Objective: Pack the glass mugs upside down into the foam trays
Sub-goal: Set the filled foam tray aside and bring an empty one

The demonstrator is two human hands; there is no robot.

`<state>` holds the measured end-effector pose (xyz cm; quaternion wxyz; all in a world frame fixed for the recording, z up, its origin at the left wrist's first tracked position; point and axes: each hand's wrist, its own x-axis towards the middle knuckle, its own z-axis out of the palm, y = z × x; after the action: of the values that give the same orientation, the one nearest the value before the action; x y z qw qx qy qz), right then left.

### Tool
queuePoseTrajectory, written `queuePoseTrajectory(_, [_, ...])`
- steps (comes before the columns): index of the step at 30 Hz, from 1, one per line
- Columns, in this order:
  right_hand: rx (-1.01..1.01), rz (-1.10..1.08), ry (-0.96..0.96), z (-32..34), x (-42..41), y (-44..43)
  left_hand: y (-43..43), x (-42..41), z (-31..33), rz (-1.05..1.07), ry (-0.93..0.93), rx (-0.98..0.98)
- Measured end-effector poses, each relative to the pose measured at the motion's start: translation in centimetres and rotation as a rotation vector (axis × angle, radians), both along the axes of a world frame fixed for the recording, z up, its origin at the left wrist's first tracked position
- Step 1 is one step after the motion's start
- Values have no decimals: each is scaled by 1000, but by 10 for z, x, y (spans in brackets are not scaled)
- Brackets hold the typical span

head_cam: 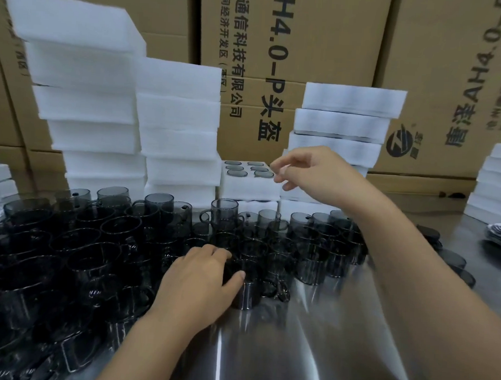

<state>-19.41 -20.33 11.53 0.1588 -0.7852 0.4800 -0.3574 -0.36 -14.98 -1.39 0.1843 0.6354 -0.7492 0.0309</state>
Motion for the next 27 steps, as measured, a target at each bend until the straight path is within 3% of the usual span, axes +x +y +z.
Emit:
queuePoseTrajectory(9, [-270,79,174,82,113,-47,0,3,0,-6,-18,-3])
queuePoseTrajectory(16, [-171,-53,384,85,148,-84,-2,6,-3,-22,-14,-46])
queuePoseTrajectory(20, [-259,-202,383,83,149,-99,-4,6,-5,-23,-15,-60])
queuePoseTrajectory(27, [-235,-176,281,90,155,-120,-6,8,-9,-38,-12,-92])
